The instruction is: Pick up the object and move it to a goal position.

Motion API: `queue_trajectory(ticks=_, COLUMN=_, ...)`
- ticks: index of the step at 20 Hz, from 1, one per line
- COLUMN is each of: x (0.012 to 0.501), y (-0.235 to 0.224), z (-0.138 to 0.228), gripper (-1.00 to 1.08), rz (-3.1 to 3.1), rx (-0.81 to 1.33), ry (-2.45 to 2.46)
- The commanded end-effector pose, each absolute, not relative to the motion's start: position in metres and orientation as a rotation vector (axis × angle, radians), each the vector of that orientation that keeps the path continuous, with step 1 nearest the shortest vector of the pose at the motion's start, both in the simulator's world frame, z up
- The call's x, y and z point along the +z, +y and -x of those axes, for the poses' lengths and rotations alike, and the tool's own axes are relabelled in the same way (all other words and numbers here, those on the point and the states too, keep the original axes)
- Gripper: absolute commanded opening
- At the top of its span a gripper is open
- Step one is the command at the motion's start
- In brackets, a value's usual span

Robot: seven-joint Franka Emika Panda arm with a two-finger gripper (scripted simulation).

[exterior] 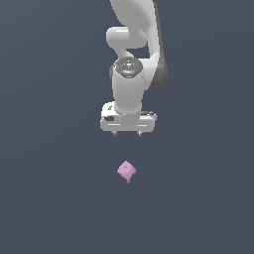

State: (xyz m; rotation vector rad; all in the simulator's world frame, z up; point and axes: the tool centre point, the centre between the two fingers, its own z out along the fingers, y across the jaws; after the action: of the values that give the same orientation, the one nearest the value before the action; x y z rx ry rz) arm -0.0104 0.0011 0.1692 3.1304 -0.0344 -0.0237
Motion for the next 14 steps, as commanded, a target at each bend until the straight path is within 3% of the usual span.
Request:
queue_trajectory(ticks=1, x=0.169, y=0.001, z=0.01, gripper=1.0, rz=-3.13, rx=-0.024, ry=-0.034)
queue_trajectory(ticks=14, x=0.18, y=0.031, z=0.003, gripper=1.0, rz=-3.138, rx=0.019, ry=0.089)
